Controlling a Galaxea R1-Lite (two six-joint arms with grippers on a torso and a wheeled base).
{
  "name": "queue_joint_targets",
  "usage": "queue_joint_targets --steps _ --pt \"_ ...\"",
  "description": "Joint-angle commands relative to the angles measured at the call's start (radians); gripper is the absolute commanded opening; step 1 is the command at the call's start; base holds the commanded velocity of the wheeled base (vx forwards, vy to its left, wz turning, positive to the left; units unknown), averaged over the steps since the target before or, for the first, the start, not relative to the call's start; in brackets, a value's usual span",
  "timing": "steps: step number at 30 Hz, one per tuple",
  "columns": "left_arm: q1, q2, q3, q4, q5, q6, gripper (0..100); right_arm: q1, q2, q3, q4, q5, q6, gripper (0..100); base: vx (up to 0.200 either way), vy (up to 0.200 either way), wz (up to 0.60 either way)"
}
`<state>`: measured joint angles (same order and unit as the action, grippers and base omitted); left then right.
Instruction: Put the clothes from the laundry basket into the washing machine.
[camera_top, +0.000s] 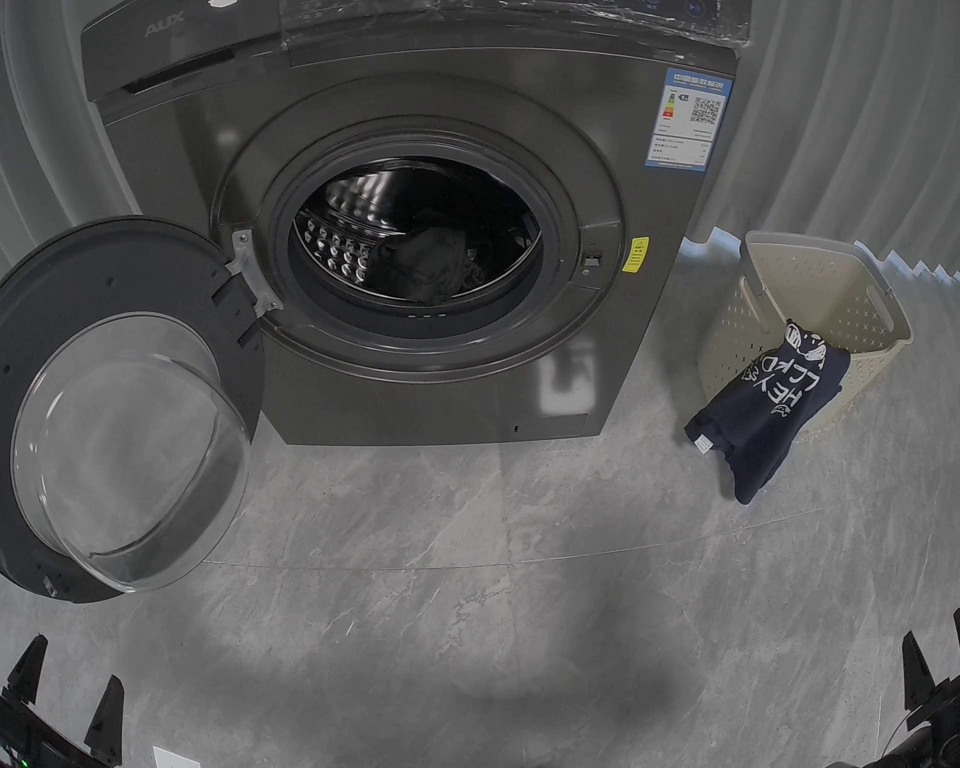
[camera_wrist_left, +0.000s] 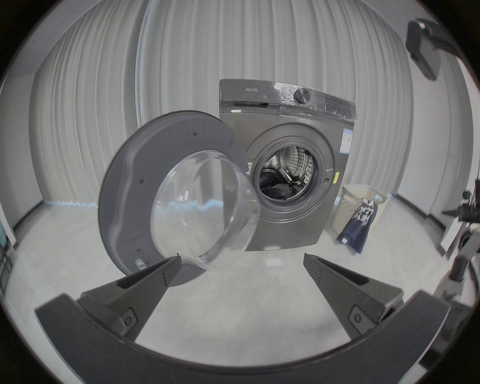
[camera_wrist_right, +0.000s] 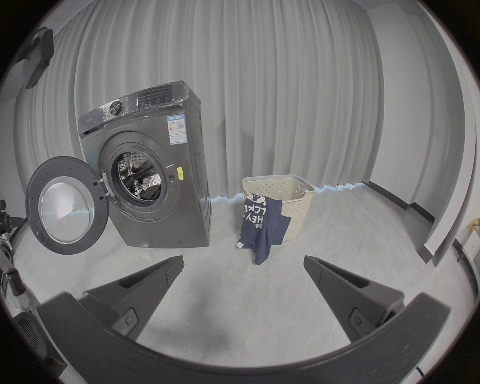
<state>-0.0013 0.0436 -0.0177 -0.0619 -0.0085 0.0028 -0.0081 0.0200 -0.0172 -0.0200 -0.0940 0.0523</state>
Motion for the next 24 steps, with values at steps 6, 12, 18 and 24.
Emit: queue_joint_targets --steps 6,12,18,24 --pt "0.007 -0.028 0.015 0.014 -0.07 -0.11 100 -0.004 -0.018 0.014 0.0 0.019 -0.012 100 0.0 -0.2 0.0" --pt "0.007 -0.03 0.018 0.045 0.033 0.006 100 -0.004 -0.018 0.014 0.0 0.023 -0.014 100 0.0 -0.2 0.0" --pt "0.003 -0.033 0.018 0.062 0.042 -0.017 100 0.002 -0.02 0.014 0.0 0.023 -0.014 100 0.0 -0.2 0.0" --pt "0.003 -0.033 0.018 0.062 0.041 -0.018 100 0.0 -0.02 0.014 0.0 0.025 -0.014 100 0.0 -0.2 0.0"
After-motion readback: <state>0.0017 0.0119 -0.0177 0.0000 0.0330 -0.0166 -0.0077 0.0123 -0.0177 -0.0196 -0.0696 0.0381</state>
